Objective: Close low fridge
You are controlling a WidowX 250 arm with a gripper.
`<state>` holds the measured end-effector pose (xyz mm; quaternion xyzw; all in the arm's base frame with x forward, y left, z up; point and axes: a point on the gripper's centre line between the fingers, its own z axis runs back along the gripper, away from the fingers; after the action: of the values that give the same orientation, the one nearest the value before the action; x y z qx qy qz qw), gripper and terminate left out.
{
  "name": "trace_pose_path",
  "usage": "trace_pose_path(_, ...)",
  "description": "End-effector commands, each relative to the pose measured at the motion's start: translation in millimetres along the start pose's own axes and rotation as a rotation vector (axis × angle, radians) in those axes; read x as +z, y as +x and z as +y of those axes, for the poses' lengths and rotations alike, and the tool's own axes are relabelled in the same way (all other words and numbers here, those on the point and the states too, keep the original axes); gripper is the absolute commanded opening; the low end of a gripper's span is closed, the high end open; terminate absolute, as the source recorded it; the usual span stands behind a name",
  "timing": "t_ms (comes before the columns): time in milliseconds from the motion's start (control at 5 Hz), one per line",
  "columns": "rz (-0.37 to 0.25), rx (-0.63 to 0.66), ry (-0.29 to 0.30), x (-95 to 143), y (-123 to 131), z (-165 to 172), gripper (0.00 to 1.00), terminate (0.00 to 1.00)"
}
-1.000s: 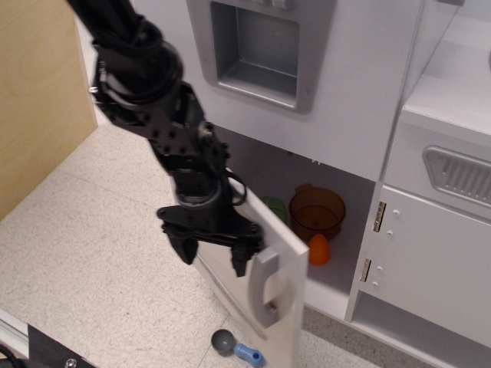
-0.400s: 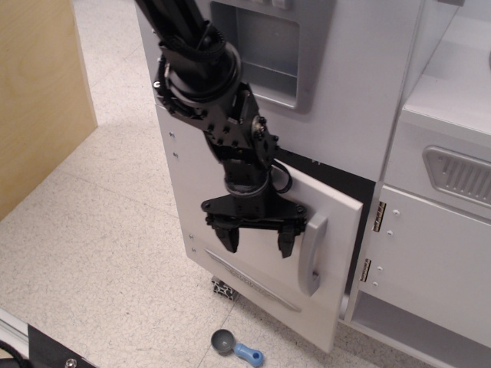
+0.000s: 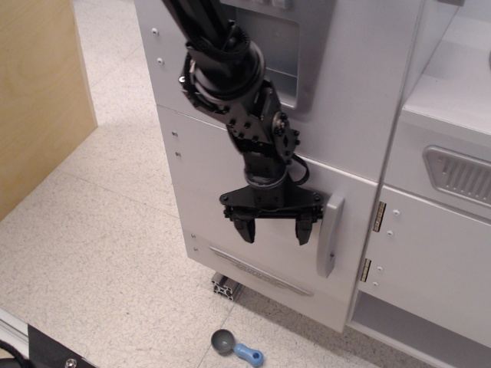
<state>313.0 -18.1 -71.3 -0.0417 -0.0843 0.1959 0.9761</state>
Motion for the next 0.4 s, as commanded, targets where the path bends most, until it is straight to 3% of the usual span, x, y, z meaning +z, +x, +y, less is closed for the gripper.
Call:
trace_pose_path(0, -0.053, -0.026, -0.014, 17.3, 13.0, -11.6, 1.0, 0.0)
trace_pose_path(200, -0.068, -0.036, -0.017, 29.7, 5.3, -6.8, 1.0, 0.0)
